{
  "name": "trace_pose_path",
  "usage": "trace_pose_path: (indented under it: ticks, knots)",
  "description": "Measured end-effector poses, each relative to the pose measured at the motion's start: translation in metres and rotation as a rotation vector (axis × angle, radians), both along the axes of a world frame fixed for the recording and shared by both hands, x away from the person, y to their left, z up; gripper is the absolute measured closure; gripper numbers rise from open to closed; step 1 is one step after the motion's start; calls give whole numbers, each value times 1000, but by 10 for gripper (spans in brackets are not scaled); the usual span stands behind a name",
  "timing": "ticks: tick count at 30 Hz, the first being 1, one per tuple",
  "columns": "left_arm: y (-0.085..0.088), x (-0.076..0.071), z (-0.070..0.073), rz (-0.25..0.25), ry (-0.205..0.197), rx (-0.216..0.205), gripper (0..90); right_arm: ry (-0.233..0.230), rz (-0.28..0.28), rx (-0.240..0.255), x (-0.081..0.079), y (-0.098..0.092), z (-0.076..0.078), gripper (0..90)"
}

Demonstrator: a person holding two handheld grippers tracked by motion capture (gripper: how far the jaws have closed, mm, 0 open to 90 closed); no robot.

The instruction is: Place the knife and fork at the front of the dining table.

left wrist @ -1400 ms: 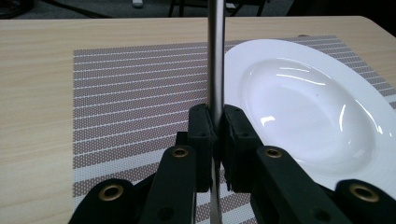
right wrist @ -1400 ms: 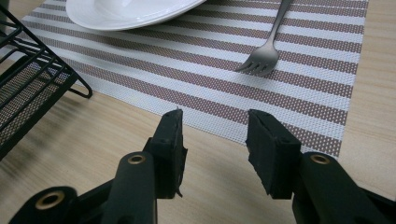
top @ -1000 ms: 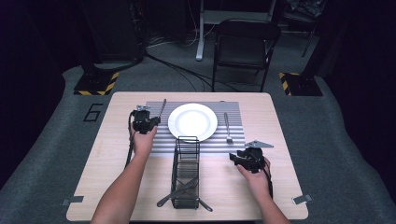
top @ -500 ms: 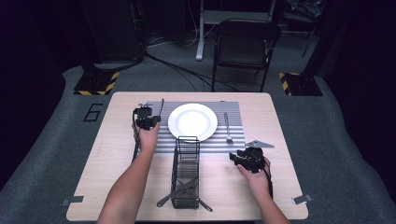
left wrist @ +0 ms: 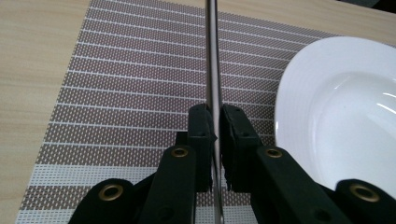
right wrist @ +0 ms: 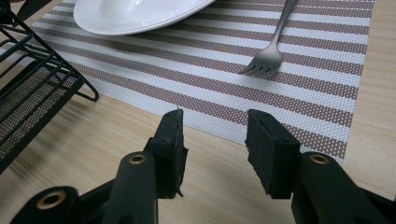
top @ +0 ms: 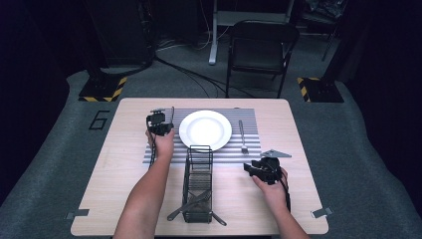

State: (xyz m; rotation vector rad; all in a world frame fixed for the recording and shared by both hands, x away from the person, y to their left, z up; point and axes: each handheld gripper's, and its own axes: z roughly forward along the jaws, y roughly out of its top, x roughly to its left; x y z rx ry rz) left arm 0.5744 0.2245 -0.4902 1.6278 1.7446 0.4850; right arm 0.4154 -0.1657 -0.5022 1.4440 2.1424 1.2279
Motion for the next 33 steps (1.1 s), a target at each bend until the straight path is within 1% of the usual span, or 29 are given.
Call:
trace_pose_path:
  ticks: [3,4,8,13,15,16,18,20,23,30,33]
  knots:
    - [0,3,-7,8,14,3,823,5,-3,1,-1,1,1,564]
    - [1,4,-9,4,13,7,823,2,1,-1,-1,1,1,564]
    - [2,6,-13,9,23,8,823,-5,0,4,-2,1,1,564]
    - [4,9,-18,8,37,5,822,0,1,1,-2,1,1,565]
    - [5,9,-20,8,47,10,822,1,3,1,-1,2,0,565]
    - [5,10,-21,10,48,5,822,2,4,2,-1,2,0,565]
    - [6,11,-21,14,40,5,821,-2,4,0,-2,2,1,565]
    - [6,12,-21,4,37,13,820,-2,7,6,-3,2,2,565]
    - [5,12,-21,1,38,21,819,-5,4,9,-3,1,2,565]
    - [6,12,-22,5,38,12,815,-2,7,1,-2,2,1,565]
    - [8,12,-21,3,41,5,810,-2,8,7,-2,2,1,564]
